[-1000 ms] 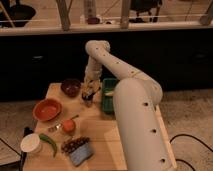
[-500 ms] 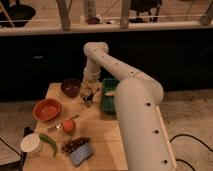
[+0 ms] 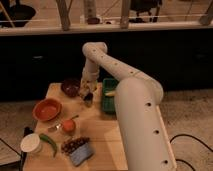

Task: Place eraser in metal cup

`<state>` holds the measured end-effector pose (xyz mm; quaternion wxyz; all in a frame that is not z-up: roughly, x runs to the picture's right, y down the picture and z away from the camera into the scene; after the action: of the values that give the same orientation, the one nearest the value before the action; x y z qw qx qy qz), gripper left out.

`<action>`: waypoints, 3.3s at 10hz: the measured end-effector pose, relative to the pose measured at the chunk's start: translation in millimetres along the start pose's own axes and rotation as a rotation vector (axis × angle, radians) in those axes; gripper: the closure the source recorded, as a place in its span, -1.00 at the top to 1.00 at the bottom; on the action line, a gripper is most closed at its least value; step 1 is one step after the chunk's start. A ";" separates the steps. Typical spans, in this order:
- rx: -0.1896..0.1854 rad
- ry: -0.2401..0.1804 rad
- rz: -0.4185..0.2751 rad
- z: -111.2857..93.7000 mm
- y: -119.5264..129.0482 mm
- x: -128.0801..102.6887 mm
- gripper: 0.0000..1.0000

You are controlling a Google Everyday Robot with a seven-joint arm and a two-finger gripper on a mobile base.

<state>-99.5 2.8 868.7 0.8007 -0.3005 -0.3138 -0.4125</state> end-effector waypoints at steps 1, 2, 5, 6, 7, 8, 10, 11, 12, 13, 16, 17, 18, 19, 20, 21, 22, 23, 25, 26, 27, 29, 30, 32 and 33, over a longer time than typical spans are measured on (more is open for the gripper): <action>0.002 -0.001 -0.003 0.1 -0.7 -0.2 0.60; 0.004 -0.003 -0.005 -0.1 -1.5 -0.5 0.60; 0.006 -0.007 -0.007 0.1 -2.4 -0.8 0.60; 0.007 -0.009 -0.007 -0.3 -2.3 -0.9 0.60; 0.007 -0.010 -0.007 -0.5 -2.1 -0.8 0.60; 0.007 -0.012 -0.005 -0.9 -1.6 -0.3 0.60; 0.004 -0.015 -0.001 -1.3 -0.9 0.4 0.60; 0.002 -0.016 0.002 -2.1 0.0 1.2 0.60; 0.002 -0.017 0.003 -2.4 0.0 1.5 0.60; 0.005 -0.019 0.001 -3.7 -0.2 1.8 0.60; 0.008 -0.021 -0.001 -5.6 1.0 3.3 0.60; 0.008 -0.021 -0.002 -5.6 0.9 3.3 0.60; 0.008 -0.021 -0.002 -5.6 1.0 3.3 0.60; 0.008 -0.021 -0.002 -5.6 0.9 3.3 0.60; 0.008 -0.021 -0.002 -5.6 0.9 3.3 0.60; 0.008 -0.021 -0.002 -5.6 1.0 3.4 0.60; 0.008 -0.021 -0.001 -5.6 1.2 3.5 0.60; 0.008 -0.021 -0.001 -5.8 1.5 3.8 0.60; 0.006 -0.022 0.000 -4.3 1.9 3.9 0.60; 0.006 -0.022 0.000 -4.6 2.1 4.2 0.60; 0.006 -0.022 0.000 -4.6 2.0 4.1 0.60; 0.006 -0.022 0.000 -4.6 2.1 4.1 0.60; 0.006 -0.022 0.000 -4.6 2.0 4.1 0.60; 0.006 -0.022 0.000 -4.6 2.0 4.1 0.60; 0.006 -0.022 0.000 -4.6 2.0 4.1 0.60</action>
<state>-94.7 -1.5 868.4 0.7982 -0.3025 -0.3237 -0.4082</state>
